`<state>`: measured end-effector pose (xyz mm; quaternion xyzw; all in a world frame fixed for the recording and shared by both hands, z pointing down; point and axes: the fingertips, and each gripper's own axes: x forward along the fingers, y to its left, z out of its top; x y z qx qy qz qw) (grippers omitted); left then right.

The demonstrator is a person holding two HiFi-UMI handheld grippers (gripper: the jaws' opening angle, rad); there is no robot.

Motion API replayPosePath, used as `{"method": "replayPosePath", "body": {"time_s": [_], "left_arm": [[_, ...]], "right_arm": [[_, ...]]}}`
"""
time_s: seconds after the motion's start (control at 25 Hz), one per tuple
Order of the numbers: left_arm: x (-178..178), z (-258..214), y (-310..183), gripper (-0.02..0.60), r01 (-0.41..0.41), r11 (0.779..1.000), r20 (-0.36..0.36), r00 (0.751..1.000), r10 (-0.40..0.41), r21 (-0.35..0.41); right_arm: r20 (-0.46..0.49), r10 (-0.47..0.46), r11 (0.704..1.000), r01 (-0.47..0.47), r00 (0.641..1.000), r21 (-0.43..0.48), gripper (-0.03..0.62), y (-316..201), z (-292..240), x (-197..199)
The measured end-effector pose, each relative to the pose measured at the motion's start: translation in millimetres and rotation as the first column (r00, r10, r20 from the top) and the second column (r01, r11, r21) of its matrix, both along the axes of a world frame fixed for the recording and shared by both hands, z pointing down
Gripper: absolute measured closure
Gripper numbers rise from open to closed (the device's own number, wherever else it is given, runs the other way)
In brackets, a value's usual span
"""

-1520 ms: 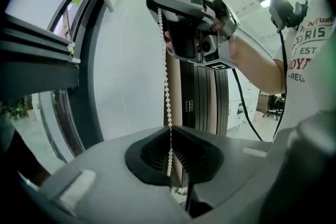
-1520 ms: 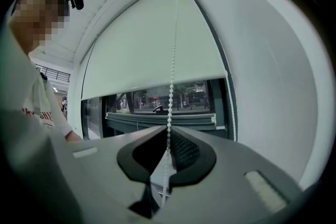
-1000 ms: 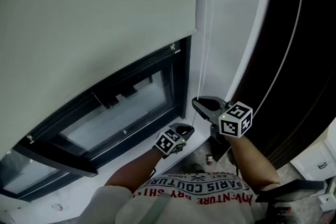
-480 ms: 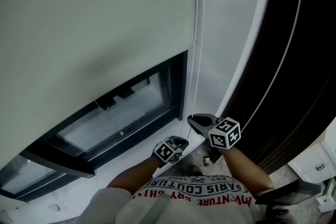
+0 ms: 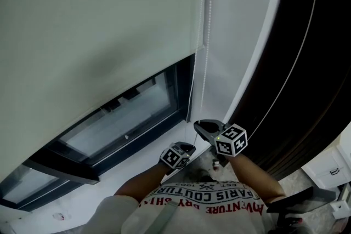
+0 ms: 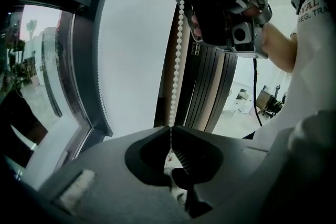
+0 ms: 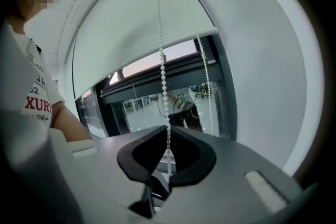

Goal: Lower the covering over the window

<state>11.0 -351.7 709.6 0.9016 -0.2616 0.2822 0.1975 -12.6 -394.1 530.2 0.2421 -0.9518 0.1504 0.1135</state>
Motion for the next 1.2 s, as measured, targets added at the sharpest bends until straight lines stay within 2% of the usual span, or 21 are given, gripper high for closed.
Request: {"method": "replayPosePath", "body": {"time_s": [0.12, 0.28, 0.48, 0.68, 0.84, 0.96, 1.2], "left_arm": [[-7, 15, 4, 0.569, -0.003, 1.000, 0.047, 0.999, 0.003, 0.007], [-8, 17, 7, 0.569, 0.036, 0.999, 0.001, 0.999, -0.036, -0.010], [-11, 44, 27, 0.568, -0.012, 0.999, 0.074, 0.997, 0.016, -0.052], [-17, 46, 24, 0.566, 0.043, 0.998, 0.068, 0.997, -0.041, -0.037], [-26, 43, 15, 0.559, 0.102, 0.995, 0.113, 0.988, -0.101, 0.003], [-31, 25, 19, 0.494, 0.136, 0.991, 0.069, 0.988, -0.136, 0.003], [-31, -31, 12, 0.480, 0.173, 0.984, -0.117, 0.979, -0.168, 0.041]], "right_arm": [[-0.024, 0.011, 1.000, -0.011, 1.000, 0.003, 0.574, 4, 11, 2], [-0.014, 0.018, 1.000, -0.018, 1.000, 0.002, 0.574, 7, 15, 4], [-0.040, 0.034, 0.998, -0.036, 0.999, -0.054, 0.574, 10, 44, 6], [-0.033, 0.058, 0.996, -0.060, 0.998, -0.064, 0.572, 7, 48, 10], [-0.029, 0.082, 0.993, -0.084, 0.996, -0.080, 0.572, 3, 49, 11], [-0.004, 0.106, 0.989, -0.106, 0.994, -0.103, 0.572, 4, 49, 12], [0.008, 0.116, 0.987, -0.114, 0.993, -0.115, 0.571, 6, 44, 12]]}}
